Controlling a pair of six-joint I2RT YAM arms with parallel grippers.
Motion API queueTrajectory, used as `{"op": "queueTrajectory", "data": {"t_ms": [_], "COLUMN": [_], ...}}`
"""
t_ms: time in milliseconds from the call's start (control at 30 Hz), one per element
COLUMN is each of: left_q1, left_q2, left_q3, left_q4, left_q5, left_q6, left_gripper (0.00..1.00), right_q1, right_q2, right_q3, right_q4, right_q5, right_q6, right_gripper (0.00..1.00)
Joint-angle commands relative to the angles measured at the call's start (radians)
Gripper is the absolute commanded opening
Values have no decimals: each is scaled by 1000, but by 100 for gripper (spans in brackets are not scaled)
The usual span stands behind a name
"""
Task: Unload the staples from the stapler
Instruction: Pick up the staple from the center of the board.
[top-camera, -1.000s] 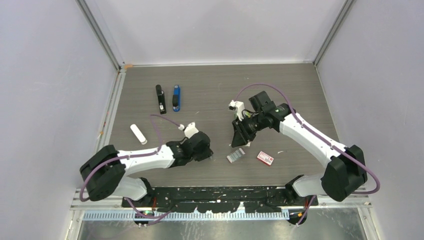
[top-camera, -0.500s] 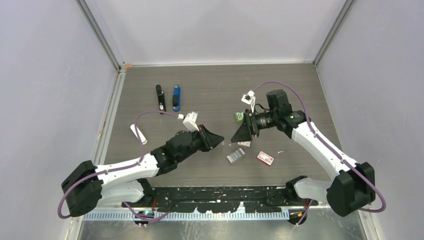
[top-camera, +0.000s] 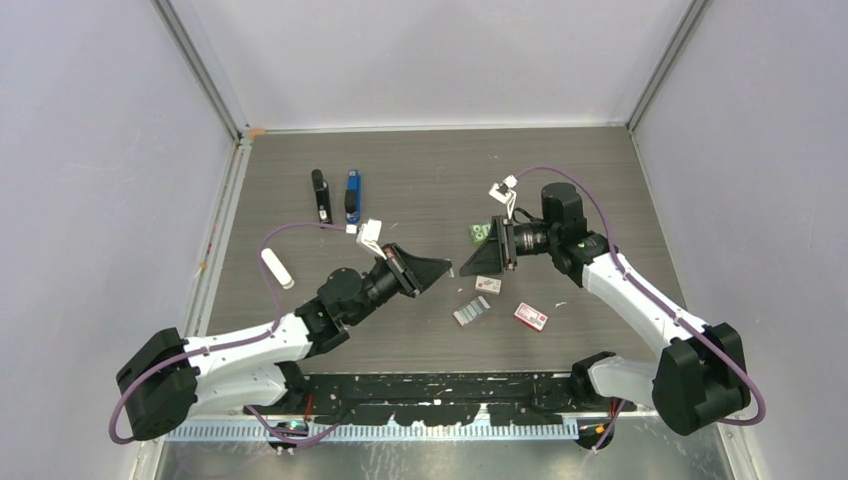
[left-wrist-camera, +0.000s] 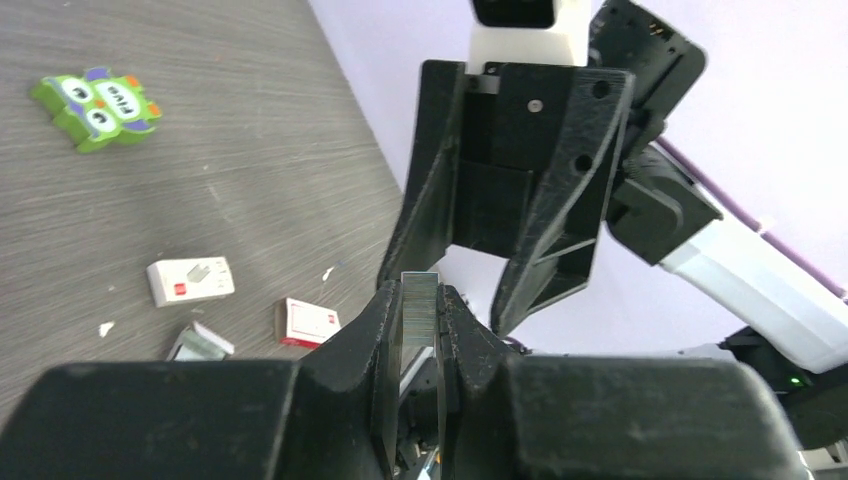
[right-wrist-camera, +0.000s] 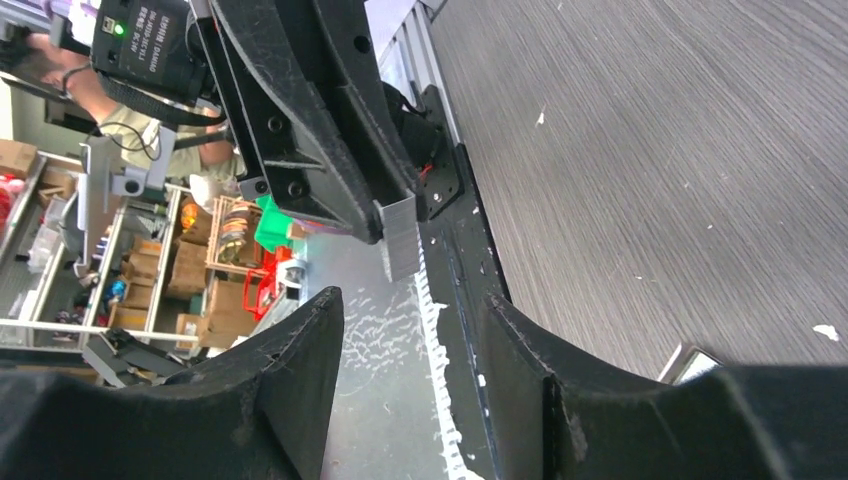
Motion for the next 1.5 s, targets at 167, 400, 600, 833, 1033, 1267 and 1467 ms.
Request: {"op": "queueTrajectory", "data": {"t_ms": [167, 400, 600, 833, 1033, 1267, 1467], "left_q1": [7, 5, 6, 5, 5, 5, 6], "left_q2": [30, 59, 79, 105, 153, 163, 147], "left_q3": [14, -1, -4, -2, -7, -20, -33], "left_q4": [211, 298, 362, 405, 480, 502, 501], "left_q5": [34, 28, 33, 46, 52, 40, 24], "left_q6": [-9, -32, -45, -59, -80, -83, -81], "left_gripper": [11, 11, 10, 11, 10, 10, 10], "right_q1": [-3, 1, 15, 23, 25, 24, 24], "right_q2": [-37, -60, -59, -56, -58, -56, -53], "right_q3": [-53, -66, -71, -69, -66, -68, -68], "right_q4": [378, 480, 482, 469, 469, 471, 470], "right_q5": [-39, -51, -48, -43, -46, -46, -43], "right_q6": [289, 383, 388, 377, 379, 382, 381], "right_gripper": [56, 55, 54, 54, 49, 38, 33]}}
